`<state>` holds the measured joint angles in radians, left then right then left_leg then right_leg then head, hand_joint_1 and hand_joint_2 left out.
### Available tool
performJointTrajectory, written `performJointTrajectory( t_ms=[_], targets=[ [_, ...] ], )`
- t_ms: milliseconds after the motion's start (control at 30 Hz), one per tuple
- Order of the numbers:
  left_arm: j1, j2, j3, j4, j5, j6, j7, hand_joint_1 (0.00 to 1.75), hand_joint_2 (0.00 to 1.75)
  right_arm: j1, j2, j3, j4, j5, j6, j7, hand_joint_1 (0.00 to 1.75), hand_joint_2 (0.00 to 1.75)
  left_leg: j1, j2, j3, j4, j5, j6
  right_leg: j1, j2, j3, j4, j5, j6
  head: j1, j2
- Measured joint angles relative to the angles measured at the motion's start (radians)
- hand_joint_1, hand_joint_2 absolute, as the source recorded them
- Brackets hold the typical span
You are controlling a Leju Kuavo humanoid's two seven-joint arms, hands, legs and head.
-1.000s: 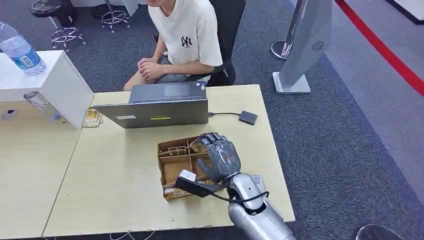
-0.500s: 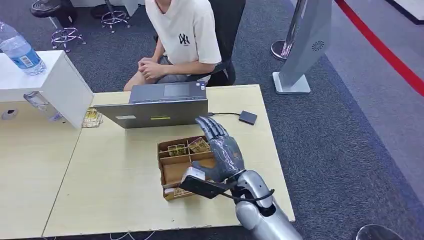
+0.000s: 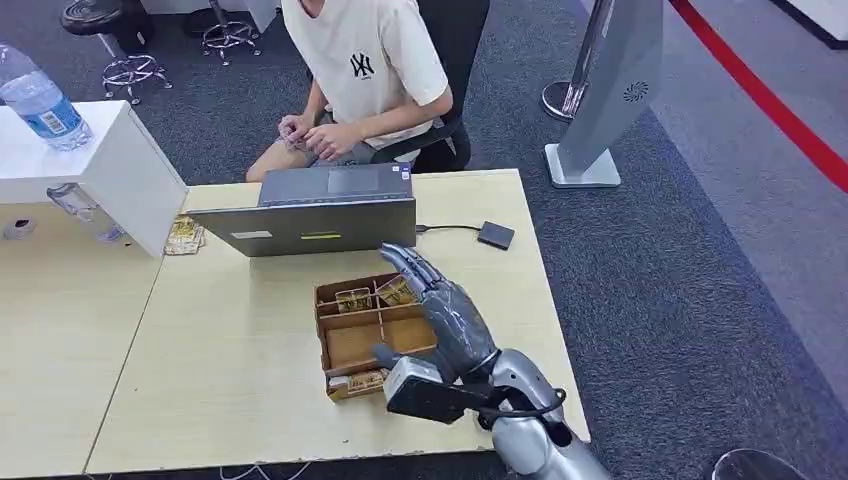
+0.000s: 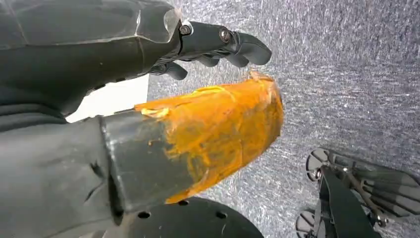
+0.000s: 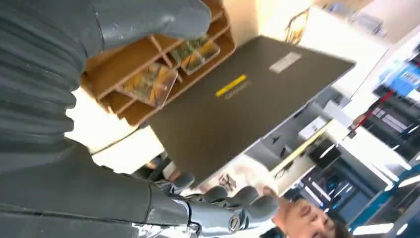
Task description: Pass the card to the sensor for recognition and then transmit it.
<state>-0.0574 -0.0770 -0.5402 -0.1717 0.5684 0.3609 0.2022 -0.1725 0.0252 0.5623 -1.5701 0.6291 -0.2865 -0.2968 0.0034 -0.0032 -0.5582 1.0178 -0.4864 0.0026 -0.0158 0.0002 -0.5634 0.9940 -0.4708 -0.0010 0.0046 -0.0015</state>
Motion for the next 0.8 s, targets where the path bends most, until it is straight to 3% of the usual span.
performJointTrajectory(
  t_ms=[67, 133, 433, 467, 800],
  targets=[
    [0.0, -0.001, 0.001, 0.0, 0.003, 0.001, -0.001, 0.0, 0.0, 0.019, -0.006, 0.0, -0.012, -0.005, 0.008, -0.005, 0.45, 1.75, 0.0, 0.0, 0.0, 0.0, 0.0, 0.0, 0.0, 0.0, 0.0, 0.0, 0.0, 0.0, 0.0, 0.0],
    [0.0, -0.002, 0.002, 0.0, 0.004, 0.002, -0.002, 0.0, 0.0, 0.033, -0.01, 0.001, -0.019, -0.003, 0.008, -0.011, 0.63, 1.75, 0.0, 0.0, 0.0, 0.0, 0.0, 0.0, 0.0, 0.0, 0.0, 0.0, 0.0, 0.0, 0.0, 0.0],
    [0.0, -0.008, 0.016, 0.0, 0.018, 0.014, -0.002, 0.0, 0.0, 0.128, -0.021, 0.026, -0.007, 0.131, -0.077, -0.009, 0.65, 1.75, 0.0, 0.0, 0.0, 0.0, 0.0, 0.0, 0.0, 0.0, 0.0, 0.0, 0.0, 0.0, 0.0, 0.0],
    [0.0, -0.008, 0.016, 0.0, 0.019, 0.015, -0.002, 0.0, 0.0, 0.134, -0.021, 0.026, -0.003, 0.147, -0.087, -0.005, 0.59, 1.75, 0.0, 0.0, 0.0, 0.0, 0.0, 0.0, 0.0, 0.0, 0.0, 0.0, 0.0, 0.0, 0.0, 0.0],
    [0.0, -0.009, 0.016, 0.0, 0.022, 0.016, 0.005, 0.0, 0.0, 0.151, -0.021, 0.028, 0.087, 0.343, -0.207, 0.065, 0.65, 1.75, 0.0, 0.0, 0.0, 0.0, 0.0, 0.0, 0.0, 0.0, 0.0, 0.0, 0.0, 0.0, 0.0, 0.0]
  ],
)
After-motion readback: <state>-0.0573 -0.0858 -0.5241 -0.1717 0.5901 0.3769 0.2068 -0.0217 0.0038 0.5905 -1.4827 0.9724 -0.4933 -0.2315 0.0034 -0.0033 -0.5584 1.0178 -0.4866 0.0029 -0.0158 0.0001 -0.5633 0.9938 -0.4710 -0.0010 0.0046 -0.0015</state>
